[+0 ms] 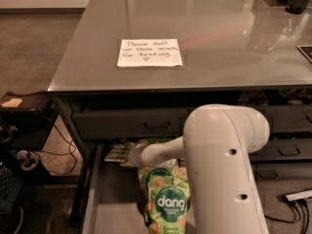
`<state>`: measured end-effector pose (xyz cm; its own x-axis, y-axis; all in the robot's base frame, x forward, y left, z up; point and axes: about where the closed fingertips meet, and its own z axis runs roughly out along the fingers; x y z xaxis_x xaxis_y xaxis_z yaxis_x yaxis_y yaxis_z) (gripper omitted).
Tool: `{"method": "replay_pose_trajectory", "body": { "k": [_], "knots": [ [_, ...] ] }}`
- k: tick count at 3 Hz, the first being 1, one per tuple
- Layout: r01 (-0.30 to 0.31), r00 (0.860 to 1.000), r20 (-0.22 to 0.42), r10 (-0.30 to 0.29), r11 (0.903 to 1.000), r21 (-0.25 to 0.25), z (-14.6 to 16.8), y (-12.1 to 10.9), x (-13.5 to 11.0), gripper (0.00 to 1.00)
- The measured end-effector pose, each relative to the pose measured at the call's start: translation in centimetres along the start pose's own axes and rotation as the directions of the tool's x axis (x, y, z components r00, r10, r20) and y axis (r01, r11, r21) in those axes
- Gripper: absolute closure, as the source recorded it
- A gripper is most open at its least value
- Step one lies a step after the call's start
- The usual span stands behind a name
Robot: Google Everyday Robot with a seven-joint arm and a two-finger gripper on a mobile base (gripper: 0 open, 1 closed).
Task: Pick green jalapeno chip bag from middle drawer and place on counter
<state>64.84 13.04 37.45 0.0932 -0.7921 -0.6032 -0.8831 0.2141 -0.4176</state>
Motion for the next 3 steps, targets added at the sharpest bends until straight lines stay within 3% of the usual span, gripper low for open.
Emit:
{"method": "replay_pose_trajectory", "body": {
  "k": [3],
  "knots": [
    [-0.017, 1.0, -0.025, 0.017, 0.9995, 0.027, 0.8, -0.4, 1.7, 0.37]
  ]
}}
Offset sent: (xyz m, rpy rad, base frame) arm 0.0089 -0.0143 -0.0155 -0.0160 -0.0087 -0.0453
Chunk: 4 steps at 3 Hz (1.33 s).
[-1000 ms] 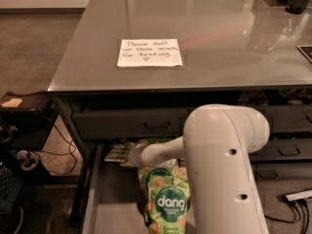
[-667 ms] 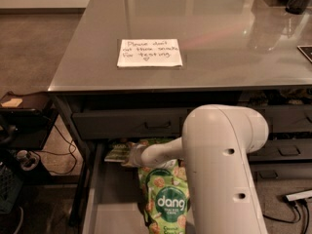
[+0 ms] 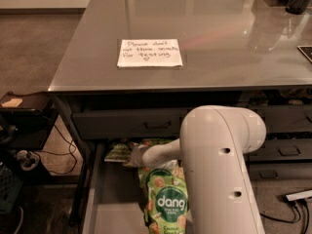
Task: Pick green jalapeno chip bag from middle drawer and place on counter
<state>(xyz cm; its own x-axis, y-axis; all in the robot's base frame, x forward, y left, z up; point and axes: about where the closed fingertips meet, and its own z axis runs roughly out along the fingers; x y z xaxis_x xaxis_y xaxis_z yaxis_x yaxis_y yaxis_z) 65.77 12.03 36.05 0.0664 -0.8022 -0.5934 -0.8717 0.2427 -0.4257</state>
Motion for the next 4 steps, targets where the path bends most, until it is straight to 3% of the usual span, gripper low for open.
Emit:
{"method": "replay_pose_trajectory", "body": {
  "k": [3, 4],
  "knots": [
    [-0.019, 1.0, 0.015, 0.02, 0.9997, -0.011, 1.2, 0.1, -0.2, 1.0],
    [-0.007, 0.998, 0.069, 0.01, 0.9989, -0.046, -0.2, 1.3, -2.3, 1.0]
  ]
}}
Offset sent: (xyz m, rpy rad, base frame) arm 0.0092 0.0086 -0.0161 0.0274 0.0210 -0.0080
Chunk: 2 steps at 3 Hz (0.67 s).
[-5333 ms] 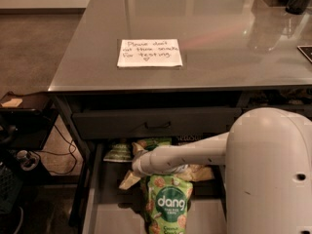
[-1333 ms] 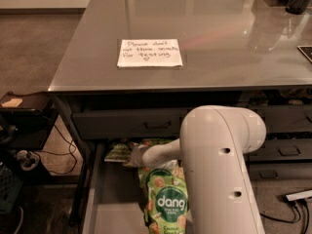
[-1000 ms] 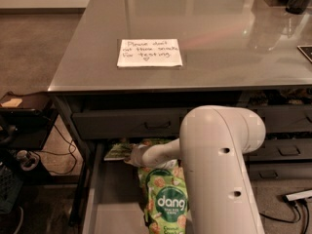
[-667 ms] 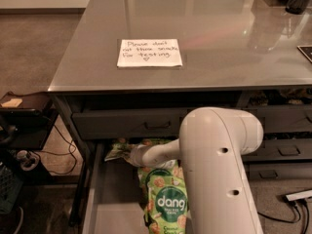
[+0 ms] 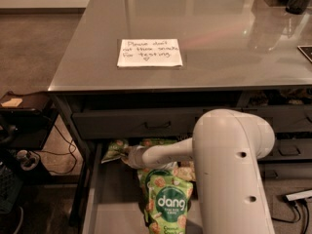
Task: Pick green jalapeno chip bag from middle drawer and place on counter
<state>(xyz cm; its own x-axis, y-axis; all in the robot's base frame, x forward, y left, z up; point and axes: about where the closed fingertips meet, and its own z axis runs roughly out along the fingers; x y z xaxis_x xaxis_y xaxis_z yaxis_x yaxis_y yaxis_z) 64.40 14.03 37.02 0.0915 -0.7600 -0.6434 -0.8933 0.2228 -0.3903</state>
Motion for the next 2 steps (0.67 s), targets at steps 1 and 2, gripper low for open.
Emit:
{"method": "replay_pose_trajectory", "body": {
  "k": [1, 2],
  "knots": [
    [0.01, 1.0, 0.027, -0.01, 0.9998, -0.019, -1.0, 0.7, -1.5, 1.0],
    [0.025, 0.998, 0.064, -0.021, 0.9973, -0.069, -3.4, 2.4, -3.7, 1.0]
  ]
}}
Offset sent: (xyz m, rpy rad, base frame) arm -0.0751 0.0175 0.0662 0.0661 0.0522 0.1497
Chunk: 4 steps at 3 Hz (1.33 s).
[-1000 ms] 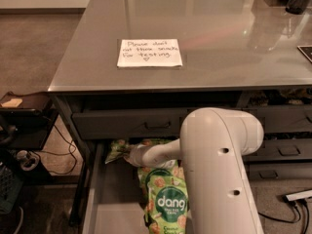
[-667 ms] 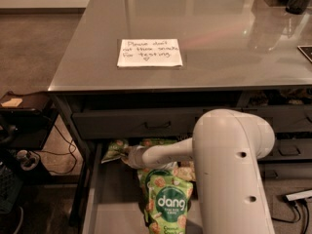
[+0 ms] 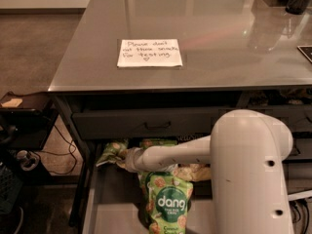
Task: Pick green jalapeno chip bag from middle drawer and place on counter
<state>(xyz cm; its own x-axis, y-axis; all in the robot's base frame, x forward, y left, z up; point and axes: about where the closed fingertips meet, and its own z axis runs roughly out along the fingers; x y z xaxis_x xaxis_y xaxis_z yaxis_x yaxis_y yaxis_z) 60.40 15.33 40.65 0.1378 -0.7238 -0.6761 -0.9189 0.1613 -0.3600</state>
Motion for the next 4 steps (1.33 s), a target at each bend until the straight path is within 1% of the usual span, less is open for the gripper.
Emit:
{"method": "replay_pose_trajectory", "body": {
  "k": [1, 2, 3, 4],
  "knots": [
    [0.016, 1.0, 0.014, -0.015, 0.9985, -0.052, -2.5, 1.9, -1.4, 1.0],
    [0.043, 0.999, 0.015, -0.041, 0.9934, -0.106, -5.8, 3.9, -2.0, 1.0],
    [0.066, 0.998, 0.004, -0.066, 0.9851, -0.159, -9.4, 5.5, -2.3, 1.0],
    [0.115, 0.993, 0.029, -0.111, 0.9738, -0.196, -14.2, 6.0, -3.8, 1.0]
  ]
}}
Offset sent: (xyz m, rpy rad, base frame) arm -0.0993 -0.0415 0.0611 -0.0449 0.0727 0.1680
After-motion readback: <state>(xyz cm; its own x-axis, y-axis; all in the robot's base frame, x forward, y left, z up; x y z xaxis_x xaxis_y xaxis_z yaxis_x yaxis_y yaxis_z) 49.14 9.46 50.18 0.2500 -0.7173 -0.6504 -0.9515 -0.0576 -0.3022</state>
